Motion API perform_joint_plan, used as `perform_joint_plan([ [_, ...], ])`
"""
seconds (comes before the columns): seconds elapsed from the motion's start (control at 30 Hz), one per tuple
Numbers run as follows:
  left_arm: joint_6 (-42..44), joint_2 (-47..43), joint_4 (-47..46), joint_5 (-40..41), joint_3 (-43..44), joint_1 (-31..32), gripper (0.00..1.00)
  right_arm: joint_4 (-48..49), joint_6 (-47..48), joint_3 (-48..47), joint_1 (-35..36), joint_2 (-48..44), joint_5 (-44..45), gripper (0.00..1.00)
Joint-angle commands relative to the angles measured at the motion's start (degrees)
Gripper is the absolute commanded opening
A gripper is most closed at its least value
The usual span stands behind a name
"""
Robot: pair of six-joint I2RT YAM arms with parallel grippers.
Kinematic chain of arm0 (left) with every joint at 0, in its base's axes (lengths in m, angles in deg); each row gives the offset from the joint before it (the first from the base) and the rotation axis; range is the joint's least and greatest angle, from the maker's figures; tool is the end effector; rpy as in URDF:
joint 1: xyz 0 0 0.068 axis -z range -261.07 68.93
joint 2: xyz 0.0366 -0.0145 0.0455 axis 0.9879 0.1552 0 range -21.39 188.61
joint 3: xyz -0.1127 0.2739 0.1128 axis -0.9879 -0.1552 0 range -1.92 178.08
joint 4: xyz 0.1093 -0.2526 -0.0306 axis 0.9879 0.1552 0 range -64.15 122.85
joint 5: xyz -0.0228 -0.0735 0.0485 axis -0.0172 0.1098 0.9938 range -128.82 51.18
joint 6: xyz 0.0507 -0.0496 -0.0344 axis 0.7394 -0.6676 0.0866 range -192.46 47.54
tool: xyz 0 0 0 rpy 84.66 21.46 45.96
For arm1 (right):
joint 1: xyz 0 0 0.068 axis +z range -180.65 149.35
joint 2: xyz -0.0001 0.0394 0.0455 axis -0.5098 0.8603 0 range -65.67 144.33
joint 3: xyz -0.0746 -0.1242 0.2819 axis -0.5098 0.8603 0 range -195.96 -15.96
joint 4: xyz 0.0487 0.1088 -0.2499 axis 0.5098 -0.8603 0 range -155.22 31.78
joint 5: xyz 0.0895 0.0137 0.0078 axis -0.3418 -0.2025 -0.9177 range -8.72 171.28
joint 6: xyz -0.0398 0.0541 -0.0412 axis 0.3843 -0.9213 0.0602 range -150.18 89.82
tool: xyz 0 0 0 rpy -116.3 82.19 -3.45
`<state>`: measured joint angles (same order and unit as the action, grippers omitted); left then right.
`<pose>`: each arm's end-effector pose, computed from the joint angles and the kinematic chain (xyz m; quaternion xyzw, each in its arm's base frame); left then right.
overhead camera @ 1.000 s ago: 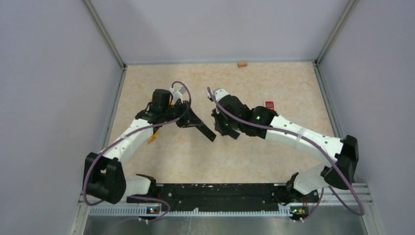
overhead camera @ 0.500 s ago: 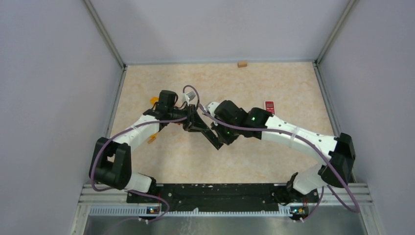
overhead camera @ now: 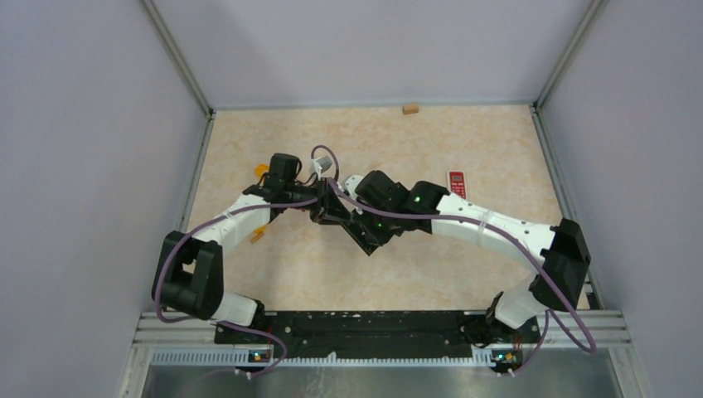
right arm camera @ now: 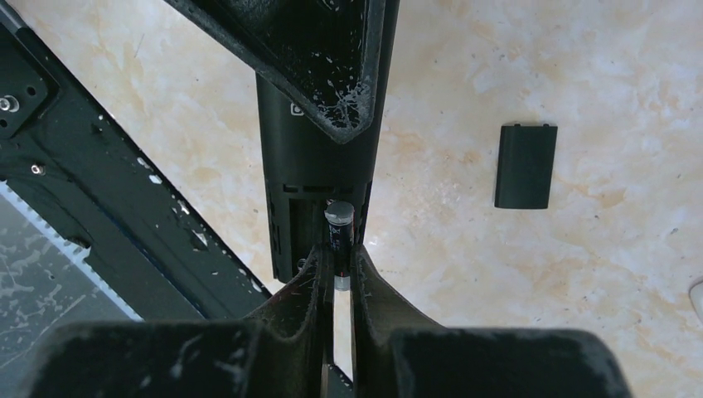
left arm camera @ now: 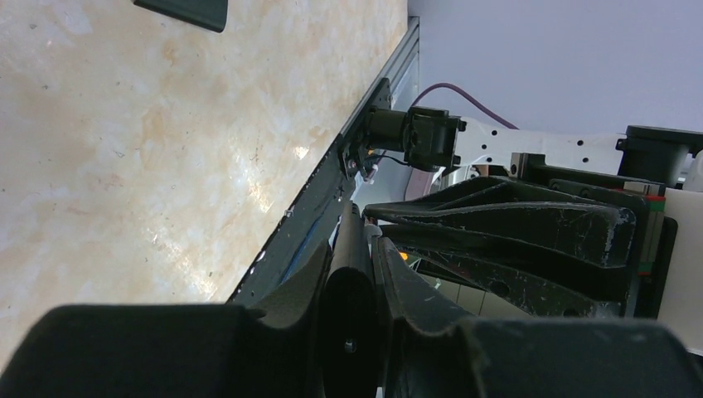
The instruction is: Load the batteries into the remote control
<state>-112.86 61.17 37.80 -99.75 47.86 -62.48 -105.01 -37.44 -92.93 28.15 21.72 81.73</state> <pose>0.2732 -0.1543 0.2539 0.0411 0.8181 -0.5707 0.0584 0.1820 0.2996 0.3153 -0.4160 0.8644 0.1507 0.2387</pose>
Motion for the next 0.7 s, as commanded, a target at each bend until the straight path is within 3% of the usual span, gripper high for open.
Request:
perform_joint_plan([
  [0.0, 0.50, -0.04, -1.40, -2.49, -0.11, 0.04, 0.00, 1.60, -0.46, -2.91, -0.20, 0.57, -0.23, 0.07],
  [0.67, -1.40, 0.45, -2.58, -1.21, -0.74, -1.01, 0.00, -0.62, -0.40, -2.80, -0.25, 1.77, -1.51, 0.10],
])
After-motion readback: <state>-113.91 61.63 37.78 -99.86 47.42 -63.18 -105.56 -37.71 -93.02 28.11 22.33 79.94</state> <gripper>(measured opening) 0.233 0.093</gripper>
